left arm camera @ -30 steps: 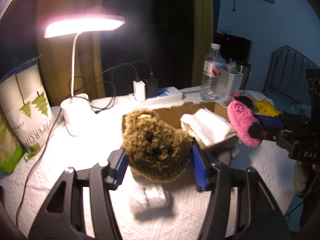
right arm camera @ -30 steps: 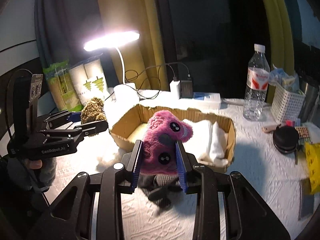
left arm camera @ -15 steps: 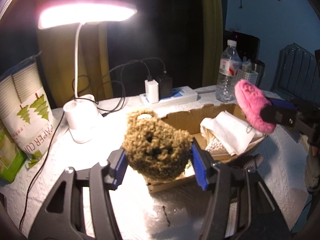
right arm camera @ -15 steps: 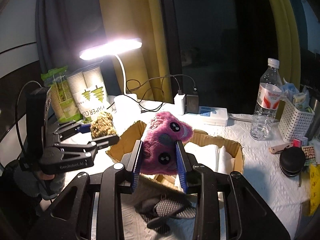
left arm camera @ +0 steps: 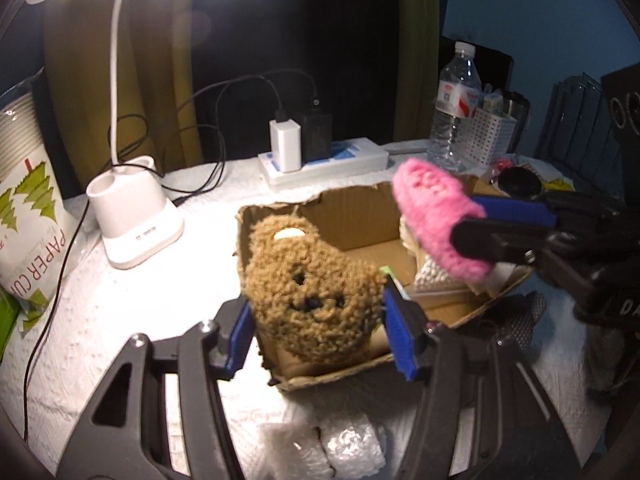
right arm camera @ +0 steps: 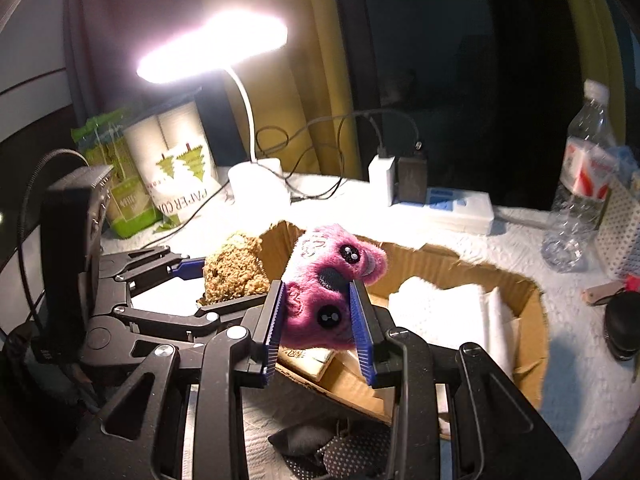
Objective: Organize soft objects
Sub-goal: 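Carry the teddy bear into the box with the left tool while the right tool drops the pink plush in, then move the left tool to the bubble-wrapped rolls while the right tool approaches the grey glove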
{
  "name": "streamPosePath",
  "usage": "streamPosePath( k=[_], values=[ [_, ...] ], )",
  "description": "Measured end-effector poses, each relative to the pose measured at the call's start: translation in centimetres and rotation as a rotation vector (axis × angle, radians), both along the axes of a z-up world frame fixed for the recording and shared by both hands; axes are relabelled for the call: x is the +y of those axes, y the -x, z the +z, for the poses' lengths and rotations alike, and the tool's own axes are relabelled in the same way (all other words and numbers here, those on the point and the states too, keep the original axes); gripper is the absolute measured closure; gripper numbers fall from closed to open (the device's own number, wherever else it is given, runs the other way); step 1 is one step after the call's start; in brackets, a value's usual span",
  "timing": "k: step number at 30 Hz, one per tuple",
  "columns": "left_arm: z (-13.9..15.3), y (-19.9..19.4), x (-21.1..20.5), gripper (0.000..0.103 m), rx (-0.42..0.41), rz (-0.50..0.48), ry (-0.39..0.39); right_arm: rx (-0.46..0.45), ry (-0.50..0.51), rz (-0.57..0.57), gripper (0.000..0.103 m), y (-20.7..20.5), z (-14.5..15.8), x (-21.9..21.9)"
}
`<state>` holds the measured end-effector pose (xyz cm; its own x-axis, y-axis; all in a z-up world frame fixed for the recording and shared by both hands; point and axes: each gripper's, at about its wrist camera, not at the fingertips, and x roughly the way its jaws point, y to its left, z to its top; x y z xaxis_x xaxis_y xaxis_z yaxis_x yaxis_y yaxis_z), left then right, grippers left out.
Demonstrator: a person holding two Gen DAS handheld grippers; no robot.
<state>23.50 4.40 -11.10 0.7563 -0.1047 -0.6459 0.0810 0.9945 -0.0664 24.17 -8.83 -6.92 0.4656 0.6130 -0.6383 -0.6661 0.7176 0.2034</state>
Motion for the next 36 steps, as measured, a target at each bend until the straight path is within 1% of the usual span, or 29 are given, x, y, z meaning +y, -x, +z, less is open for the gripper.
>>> streamPosePath(
  k=[5, 7, 9, 13, 15, 17, 20, 22, 23, 24, 25, 26, 36],
  values=[
    [-0.6, -0.3, -0.6, 0.043, 0.016, -0.035, -0.004, 0.032, 0.044, -0.004, 0.069, -0.6, -1.9, 0.9],
    [-0.8, -0.3, -0.8, 0.043, 0.01, -0.035, -0.016, 0.052, 0.055, -0.01, 0.069, -0.9, -2.7, 1.0],
    [-0.7, -0.5, -0.6, 0.042, 0.011, -0.037, -0.006, 0.068, 0.071, -0.019, 0.069, -1.2, -3.5, 1.1],
    [-0.7, -0.4, -0.8, 0.04, 0.014, -0.041, -0.013, 0.079, 0.083, -0.016, 0.069, -1.2, -4.1, 1.2],
    [-0.6, -0.4, -0.7, 0.037, 0.016, -0.035, -0.014, 0.08, 0.082, -0.021, 0.069, -1.3, -4.0, 1.0],
    [-0.6, -0.4, -0.5, 0.037, 0.018, -0.034, -0.007, 0.084, 0.077, -0.023, 0.068, -1.4, -3.9, 0.7],
    [-0.3, -0.2, -0.4, 0.033, 0.015, -0.027, -0.006, 0.075, 0.079, -0.032, 0.064, -1.4, -3.6, 0.3],
    [0.1, 0.1, -0.3, 0.026, 0.005, -0.024, 0.004, 0.07, 0.076, -0.044, 0.055, -1.2, -3.4, -0.1],
    [0.3, 0.3, -0.2, 0.024, -0.005, -0.019, 0.005, 0.066, 0.073, -0.05, 0.054, -1.1, -3.2, -0.4],
    [0.5, 0.5, -0.1, 0.018, -0.013, -0.01, 0.004, 0.063, 0.07, -0.055, 0.052, -1.0, -3.0, -0.6],
    [0.8, 0.8, 0.0, 0.013, -0.022, 0.001, 0.004, 0.058, 0.068, -0.064, 0.046, -0.9, -2.9, -0.9],
    [1.0, 1.0, 0.2, 0.012, -0.029, 0.008, 0.006, 0.053, 0.067, -0.074, 0.044, -0.7, -2.7, -1.2],
    [3.1, 3.7, 1.1, 0.011, -0.077, 0.068, 0.03, 0.003, 0.041, -0.116, 0.043, 1.5, -0.6, -3.2]
  ],
)
